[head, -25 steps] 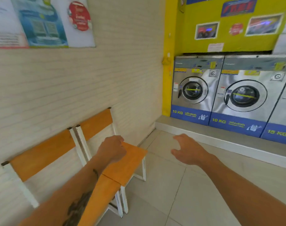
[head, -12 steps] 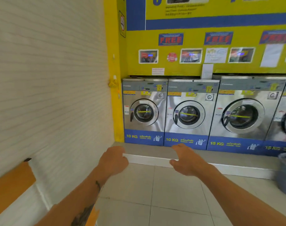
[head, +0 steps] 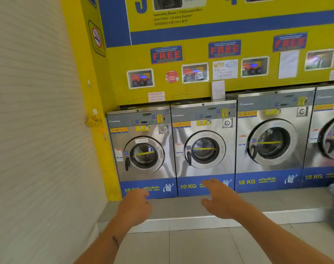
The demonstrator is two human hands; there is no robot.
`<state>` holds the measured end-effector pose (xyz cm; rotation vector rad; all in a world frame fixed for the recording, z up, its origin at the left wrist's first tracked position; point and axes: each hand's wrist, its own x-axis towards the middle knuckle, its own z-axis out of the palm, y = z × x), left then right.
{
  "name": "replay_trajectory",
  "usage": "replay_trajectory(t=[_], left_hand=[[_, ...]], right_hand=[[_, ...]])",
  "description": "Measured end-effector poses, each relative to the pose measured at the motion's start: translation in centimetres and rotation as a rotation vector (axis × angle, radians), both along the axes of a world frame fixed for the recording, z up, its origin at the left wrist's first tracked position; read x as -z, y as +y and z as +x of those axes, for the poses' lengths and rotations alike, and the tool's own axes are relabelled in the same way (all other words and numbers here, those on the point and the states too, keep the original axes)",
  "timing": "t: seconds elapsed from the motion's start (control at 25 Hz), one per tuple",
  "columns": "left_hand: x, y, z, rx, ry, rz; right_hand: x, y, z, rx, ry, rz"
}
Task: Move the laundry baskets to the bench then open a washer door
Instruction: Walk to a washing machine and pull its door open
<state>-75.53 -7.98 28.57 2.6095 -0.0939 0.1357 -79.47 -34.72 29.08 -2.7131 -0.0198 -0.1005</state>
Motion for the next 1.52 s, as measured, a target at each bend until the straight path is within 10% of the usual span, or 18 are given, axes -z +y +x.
replay_trajectory(t=[0.6, 1.52], left_hand=[[2.7, -12.0, 44.2, 0.047, -0.067, -0.302], [8.8, -44.1, 94.0, 0.264, 0.098, 0.202]], right_hand=[[2.7, -13.2, 42.7, 0.039, -0.075, -0.031], [11.5, -34.5, 98.1, -0.129, 0.011, -0.379]])
